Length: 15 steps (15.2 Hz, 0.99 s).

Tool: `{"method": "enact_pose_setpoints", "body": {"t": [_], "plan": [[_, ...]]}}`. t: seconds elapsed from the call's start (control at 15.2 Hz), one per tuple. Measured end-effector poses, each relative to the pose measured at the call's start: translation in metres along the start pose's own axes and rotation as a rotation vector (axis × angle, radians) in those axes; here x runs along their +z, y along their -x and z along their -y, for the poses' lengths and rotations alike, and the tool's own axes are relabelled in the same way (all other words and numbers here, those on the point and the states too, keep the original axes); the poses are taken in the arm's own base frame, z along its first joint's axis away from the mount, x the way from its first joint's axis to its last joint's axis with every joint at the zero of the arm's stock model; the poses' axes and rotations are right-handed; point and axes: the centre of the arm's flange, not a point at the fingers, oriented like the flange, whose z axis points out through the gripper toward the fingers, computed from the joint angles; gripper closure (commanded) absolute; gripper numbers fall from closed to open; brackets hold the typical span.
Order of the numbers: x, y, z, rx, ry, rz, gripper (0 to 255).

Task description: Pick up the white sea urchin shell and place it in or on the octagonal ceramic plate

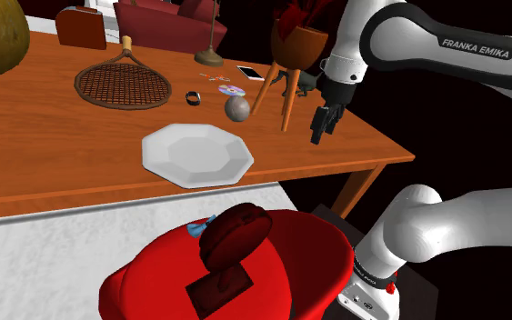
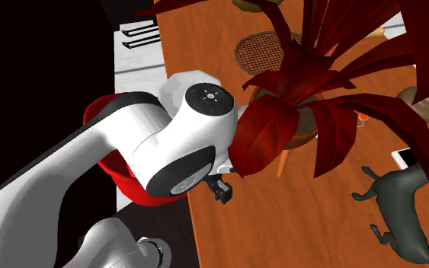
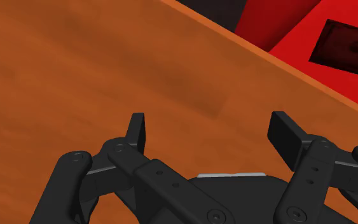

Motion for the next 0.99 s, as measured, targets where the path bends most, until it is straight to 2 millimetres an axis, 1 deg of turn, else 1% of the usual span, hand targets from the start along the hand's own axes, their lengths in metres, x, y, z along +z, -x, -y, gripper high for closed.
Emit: {"method": "enact_pose_setpoints", "body": {"t": [0.07, 0.13, 0.26, 0.46, 0.73, 0.99], "plan": [[0.000, 0.000, 0.000, 0.000, 0.000, 0.000, 0], [-0.002, -0.005, 0.003, -0.003, 0.003, -0.003, 0], [-0.008, -0.022, 0.008, -0.015, 0.013, -0.012, 0], [-0.014, -0.055, 0.030, -0.037, 0.031, -0.028, 0], [-0.029, -0.097, 0.048, -0.067, 0.056, -0.052, 0], [-0.041, -0.141, 0.073, -0.098, 0.081, -0.075, 0]]}}
